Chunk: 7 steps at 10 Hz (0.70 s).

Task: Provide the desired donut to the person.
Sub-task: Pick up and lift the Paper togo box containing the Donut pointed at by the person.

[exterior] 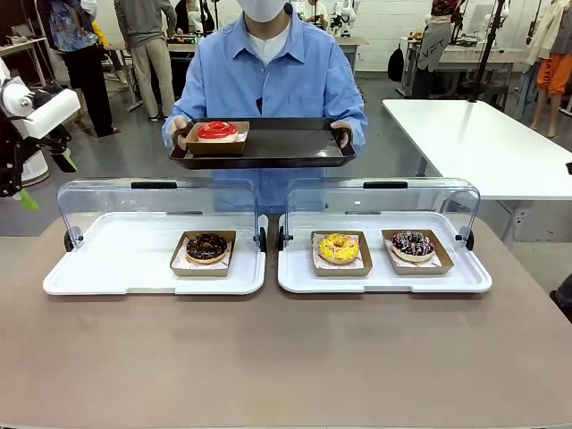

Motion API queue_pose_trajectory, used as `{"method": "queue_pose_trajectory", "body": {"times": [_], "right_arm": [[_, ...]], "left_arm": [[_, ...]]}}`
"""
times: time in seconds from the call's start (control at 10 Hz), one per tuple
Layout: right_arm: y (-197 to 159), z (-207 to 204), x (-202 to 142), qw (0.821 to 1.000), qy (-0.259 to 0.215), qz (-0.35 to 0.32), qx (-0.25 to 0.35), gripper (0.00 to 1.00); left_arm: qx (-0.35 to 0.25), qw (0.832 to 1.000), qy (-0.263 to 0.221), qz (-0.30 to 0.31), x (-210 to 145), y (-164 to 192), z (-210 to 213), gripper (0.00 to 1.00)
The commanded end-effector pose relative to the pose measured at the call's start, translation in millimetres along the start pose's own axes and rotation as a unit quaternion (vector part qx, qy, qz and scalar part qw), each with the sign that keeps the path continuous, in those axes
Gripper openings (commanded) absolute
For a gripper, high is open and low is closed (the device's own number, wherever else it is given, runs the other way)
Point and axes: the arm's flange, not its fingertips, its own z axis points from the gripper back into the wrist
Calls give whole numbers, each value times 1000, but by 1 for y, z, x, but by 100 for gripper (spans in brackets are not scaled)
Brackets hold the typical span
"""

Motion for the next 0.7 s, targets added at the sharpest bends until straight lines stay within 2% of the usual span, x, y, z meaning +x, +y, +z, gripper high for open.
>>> {"method": "queue_pose_trajectory", "body": {"times": [0.0, 0.5, 0.6], "right_arm": [[-1, 0, 1, 1000, -9, 3, 1, 100], [-1, 0, 1, 1000, -9, 3, 1, 100], [-1, 0, 1, 1000, -9, 3, 1, 100]], "left_arm": [[-4, 1000, 2, -1, 1, 3, 1, 100], [0, 1000, 0, -1, 1, 1, 0, 100], [14, 993, -91, 69, -35, 11, 2, 100]]}}
